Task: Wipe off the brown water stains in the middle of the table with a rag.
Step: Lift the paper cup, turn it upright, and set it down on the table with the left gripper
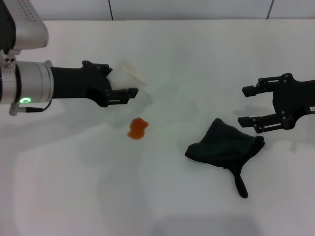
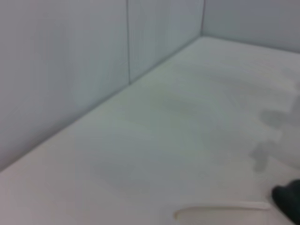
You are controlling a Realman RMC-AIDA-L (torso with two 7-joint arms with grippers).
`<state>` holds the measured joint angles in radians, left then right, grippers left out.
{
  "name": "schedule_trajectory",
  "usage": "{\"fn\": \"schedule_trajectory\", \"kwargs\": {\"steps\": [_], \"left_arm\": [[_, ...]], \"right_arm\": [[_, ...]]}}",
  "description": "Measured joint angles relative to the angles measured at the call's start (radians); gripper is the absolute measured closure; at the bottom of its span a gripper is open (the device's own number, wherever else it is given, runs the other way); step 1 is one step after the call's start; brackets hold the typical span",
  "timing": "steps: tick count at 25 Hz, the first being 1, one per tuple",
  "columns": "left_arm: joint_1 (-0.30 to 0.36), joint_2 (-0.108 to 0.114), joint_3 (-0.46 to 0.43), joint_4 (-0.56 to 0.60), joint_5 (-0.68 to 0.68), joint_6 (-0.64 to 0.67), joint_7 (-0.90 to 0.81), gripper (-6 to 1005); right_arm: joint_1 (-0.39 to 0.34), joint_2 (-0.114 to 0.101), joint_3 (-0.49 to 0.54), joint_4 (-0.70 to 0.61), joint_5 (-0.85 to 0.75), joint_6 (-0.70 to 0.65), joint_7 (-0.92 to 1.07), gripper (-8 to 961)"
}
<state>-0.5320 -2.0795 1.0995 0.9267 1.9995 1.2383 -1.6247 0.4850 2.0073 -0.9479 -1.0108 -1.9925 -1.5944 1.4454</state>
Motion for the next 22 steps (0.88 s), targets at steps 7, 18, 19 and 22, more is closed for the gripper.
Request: {"fn": "schedule_trajectory", "kwargs": {"steps": [7, 18, 19, 22], "left_arm": [[-0.049, 0.0, 0.0, -0.2, -0.148, -0.173, 0.201, 394], [-0.046, -0.001, 0.0, -0.419, -0.51, -0.21, 0.567, 390], [-0.047, -0.001, 0.0, -0.434, -0.525, -0.211, 0.583, 390], [-0.046, -0.001, 0.001, -0.481, -0.558, -0.215, 0.625, 390]], "right_arm": [[0.01, 0.002, 0.0, 0.009, 0.0, 0.003, -0.008, 187], [0.023, 0.002, 0.0, 0.035, -0.001, 0.028, -0.011, 188], [0.023, 0.002, 0.0, 0.036, 0.0, 0.028, -0.011, 188], [0.023, 0.002, 0.0, 0.037, 0.002, 0.029, -0.012, 188]]}}
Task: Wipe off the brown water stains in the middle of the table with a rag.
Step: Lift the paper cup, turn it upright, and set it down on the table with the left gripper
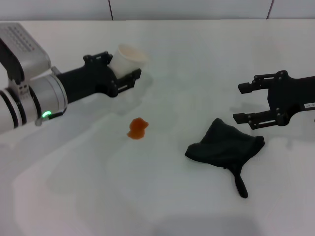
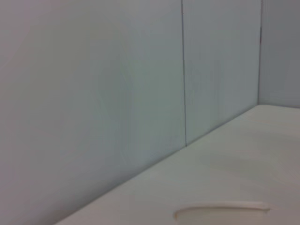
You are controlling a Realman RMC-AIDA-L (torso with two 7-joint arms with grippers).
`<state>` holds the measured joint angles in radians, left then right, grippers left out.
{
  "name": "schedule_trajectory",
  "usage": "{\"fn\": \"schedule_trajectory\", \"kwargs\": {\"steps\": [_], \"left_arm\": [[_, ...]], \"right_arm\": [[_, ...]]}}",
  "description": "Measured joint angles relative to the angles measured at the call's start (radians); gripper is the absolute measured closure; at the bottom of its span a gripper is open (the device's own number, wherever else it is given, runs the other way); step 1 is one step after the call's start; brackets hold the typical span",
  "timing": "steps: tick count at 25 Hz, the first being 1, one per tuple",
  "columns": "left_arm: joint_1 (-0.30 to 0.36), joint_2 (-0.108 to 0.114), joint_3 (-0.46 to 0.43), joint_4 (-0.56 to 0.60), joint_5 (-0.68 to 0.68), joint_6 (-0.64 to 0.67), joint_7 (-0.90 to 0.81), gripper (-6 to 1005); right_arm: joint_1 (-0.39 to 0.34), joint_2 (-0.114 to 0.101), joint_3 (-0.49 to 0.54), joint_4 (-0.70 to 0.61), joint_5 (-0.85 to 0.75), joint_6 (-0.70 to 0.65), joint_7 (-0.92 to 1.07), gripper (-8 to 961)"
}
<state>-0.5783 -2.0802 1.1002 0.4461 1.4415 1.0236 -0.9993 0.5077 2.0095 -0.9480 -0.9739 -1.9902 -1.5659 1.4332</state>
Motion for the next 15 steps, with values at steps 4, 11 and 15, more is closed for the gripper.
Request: {"fn": "schedule_trajectory", "kwargs": {"steps": [4, 11, 15], "left_arm": [[0.0, -0.002, 0.0, -0.057, -0.022, -0.005, 0.051, 389], [0.011, -0.003, 0.003, -0.136, -0.088, -0.028, 0.16, 389], [0.015, -0.004, 0.005, -0.149, -0.096, -0.03, 0.199, 389]], "right_arm": [[0.0, 0.0, 0.0, 0.0, 0.002, 0.001, -0.001, 188], [-0.004, 0.0, 0.005, 0.001, 0.005, 0.001, -0.001, 188], [-0.006, 0.0, 0.006, 0.001, 0.005, 0.001, 0.001, 188]]}}
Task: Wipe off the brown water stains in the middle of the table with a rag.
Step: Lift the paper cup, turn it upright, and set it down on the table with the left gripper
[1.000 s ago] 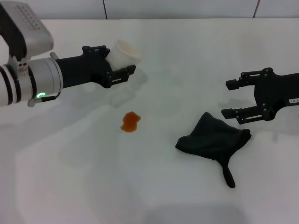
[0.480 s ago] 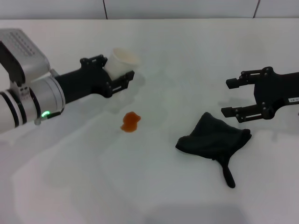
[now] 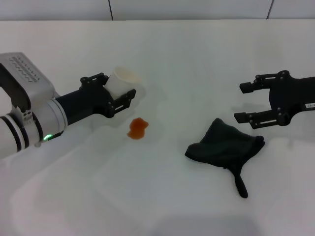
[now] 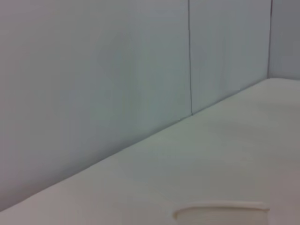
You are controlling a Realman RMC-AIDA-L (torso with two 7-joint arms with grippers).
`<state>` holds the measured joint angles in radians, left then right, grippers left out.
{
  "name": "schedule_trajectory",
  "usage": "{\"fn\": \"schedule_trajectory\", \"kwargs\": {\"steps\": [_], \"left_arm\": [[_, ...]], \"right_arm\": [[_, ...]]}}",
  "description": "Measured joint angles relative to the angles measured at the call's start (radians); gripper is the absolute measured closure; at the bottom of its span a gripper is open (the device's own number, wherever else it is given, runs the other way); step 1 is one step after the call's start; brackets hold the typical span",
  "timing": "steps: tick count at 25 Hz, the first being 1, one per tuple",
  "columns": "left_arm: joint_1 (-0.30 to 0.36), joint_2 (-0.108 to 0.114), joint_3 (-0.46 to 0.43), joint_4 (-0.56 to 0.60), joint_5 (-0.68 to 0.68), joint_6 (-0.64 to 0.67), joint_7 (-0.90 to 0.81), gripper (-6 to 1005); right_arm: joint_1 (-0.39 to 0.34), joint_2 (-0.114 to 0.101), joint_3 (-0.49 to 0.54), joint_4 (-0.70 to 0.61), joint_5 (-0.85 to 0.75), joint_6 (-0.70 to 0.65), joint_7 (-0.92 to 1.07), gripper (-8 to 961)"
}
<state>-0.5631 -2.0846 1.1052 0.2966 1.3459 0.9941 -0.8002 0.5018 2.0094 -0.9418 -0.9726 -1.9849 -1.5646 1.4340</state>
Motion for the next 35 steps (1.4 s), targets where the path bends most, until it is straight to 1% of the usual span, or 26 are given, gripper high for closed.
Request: {"fn": "schedule_trajectory", "kwargs": {"steps": [7, 15, 28, 35], "left_arm": [[0.007, -0.004, -0.003, -0.028, -0.02, 0.001, 0.068, 389], [0.046, -0.006, 0.001, -0.034, -0.076, 0.039, 0.135, 388], [0.08, -0.009, 0.002, -0.093, -0.108, 0.073, 0.19, 388], [0.119, -0.011, 0.003, -0.095, -0.138, 0.097, 0.227, 378]], "right_arm": [[-0.005, 0.0, 0.004, 0.001, 0.0, 0.002, 0.004, 187], [-0.006, -0.002, 0.006, 0.003, -0.002, 0.025, 0.005, 188], [-0.005, -0.006, 0.006, 0.003, -0.004, 0.039, 0.0, 187], [-0.005, -0.006, 0.006, 0.003, -0.006, 0.049, -0.001, 188]]}}
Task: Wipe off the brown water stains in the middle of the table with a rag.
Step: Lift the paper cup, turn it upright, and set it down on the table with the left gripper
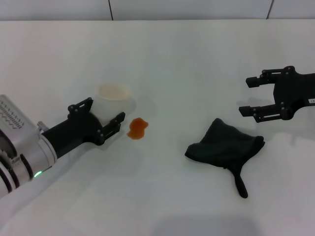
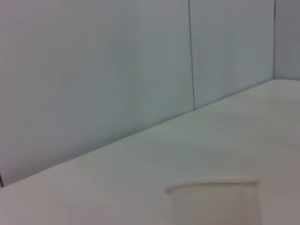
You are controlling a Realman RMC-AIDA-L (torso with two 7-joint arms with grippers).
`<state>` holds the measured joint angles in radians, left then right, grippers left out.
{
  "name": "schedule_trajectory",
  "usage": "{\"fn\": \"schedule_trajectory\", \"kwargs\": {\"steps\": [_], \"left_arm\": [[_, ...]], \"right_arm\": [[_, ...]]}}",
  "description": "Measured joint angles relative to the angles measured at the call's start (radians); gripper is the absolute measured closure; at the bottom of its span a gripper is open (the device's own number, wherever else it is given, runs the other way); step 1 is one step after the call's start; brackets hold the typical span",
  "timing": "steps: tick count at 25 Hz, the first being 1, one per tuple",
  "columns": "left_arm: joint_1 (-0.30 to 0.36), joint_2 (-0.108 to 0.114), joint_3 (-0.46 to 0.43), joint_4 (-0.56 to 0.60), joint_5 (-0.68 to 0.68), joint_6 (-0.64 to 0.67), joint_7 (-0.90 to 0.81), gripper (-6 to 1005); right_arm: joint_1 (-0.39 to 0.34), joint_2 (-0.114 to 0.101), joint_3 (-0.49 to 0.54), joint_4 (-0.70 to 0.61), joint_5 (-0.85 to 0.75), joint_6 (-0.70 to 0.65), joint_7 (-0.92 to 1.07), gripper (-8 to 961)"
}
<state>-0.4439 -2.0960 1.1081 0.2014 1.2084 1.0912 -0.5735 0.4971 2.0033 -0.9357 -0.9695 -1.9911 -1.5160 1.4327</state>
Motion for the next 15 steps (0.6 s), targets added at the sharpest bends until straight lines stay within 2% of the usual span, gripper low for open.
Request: {"fn": "schedule_trajectory", "kwargs": {"steps": [15], "left_arm": [[0.024, -0.001, -0.003, -0.014, 0.004, -0.002, 0.012, 321]], "right_arm": [[0.0, 0.001, 0.0, 0.0, 0.001, 0.004, -0.012, 187]]}}
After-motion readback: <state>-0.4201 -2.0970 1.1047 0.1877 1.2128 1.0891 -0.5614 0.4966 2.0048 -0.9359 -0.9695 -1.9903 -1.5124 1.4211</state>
